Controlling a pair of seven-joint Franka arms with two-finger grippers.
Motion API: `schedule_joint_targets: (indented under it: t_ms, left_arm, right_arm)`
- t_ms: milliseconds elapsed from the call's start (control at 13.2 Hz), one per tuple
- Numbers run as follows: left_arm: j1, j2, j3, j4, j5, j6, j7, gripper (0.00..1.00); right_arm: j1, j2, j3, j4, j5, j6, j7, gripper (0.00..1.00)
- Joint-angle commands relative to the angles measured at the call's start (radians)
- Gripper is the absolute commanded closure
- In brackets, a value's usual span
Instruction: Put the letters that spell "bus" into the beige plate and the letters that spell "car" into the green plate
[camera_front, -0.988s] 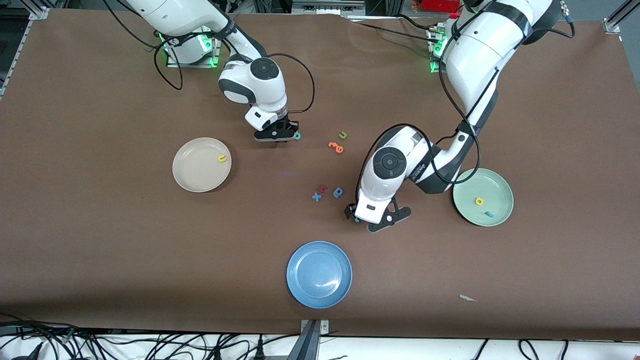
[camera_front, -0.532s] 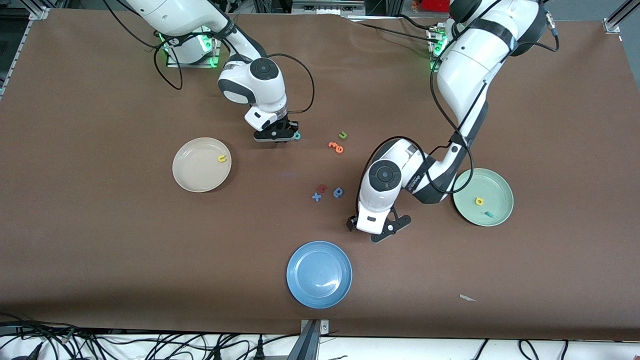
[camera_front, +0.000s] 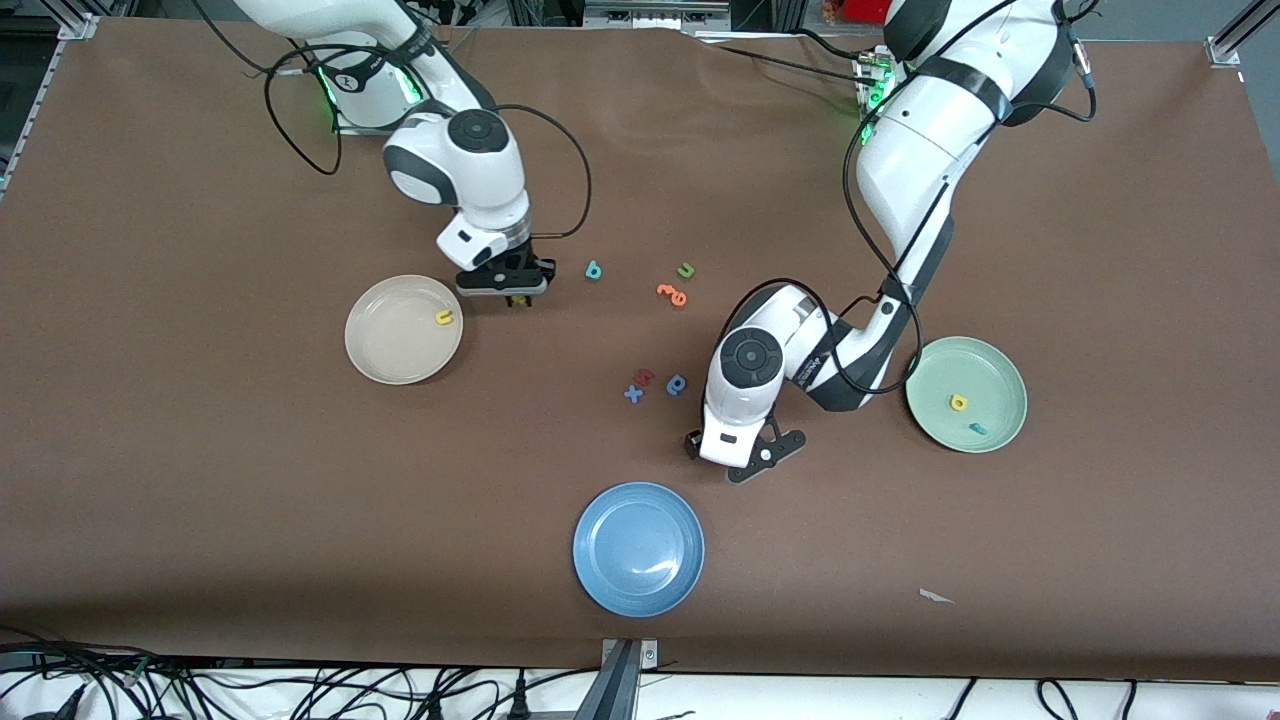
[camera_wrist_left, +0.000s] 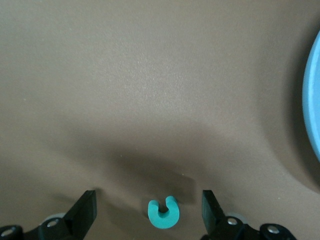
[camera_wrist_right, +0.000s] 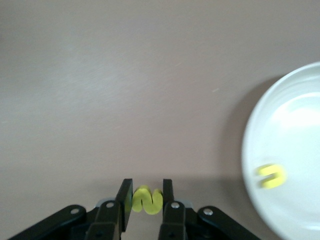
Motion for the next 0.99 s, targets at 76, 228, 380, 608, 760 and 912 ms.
schedule_joint_targets:
  t_ms: [76, 228, 380, 608, 760, 912]
  left_arm:
    - [-0.020, 0.023, 0.016, 0.048, -0.024, -0.023, 0.012, 0.29]
    - [-0.020, 0.023, 0.016, 0.048, -0.024, -0.024, 0.012, 0.39]
    - [-0.020, 0.023, 0.015, 0.048, -0.024, -0.026, 0.012, 0.44]
    - [-0.020, 0.021, 0.013, 0.048, -0.024, -0.026, 0.012, 0.51]
    - [-0.020, 0.023, 0.012, 0.048, -0.025, -0.026, 0.012, 0.55]
    - [-0.021, 0.021, 0.012, 0.047, -0.025, -0.026, 0.012, 0.55]
  right_arm:
    - [-0.070, -0.079, 0.008, -0.048, 0.021, -0.046, -0.179, 0.98]
    - [-0.111, -0.105, 0.006, -0.045, 0.103, -0.085, -0.349, 0.98]
    - [-0.123, -0.137, -0.007, -0.034, 0.264, -0.135, -0.556, 0.98]
    - [-0.125, -0.182, -0.079, -0.029, 0.405, -0.206, -0.778, 0.97]
    - [-0.125, -0.180, -0.104, -0.031, 0.407, -0.218, -0.803, 0.96]
    - [-0.127, -0.151, -0.129, -0.031, 0.407, -0.212, -0.827, 0.95]
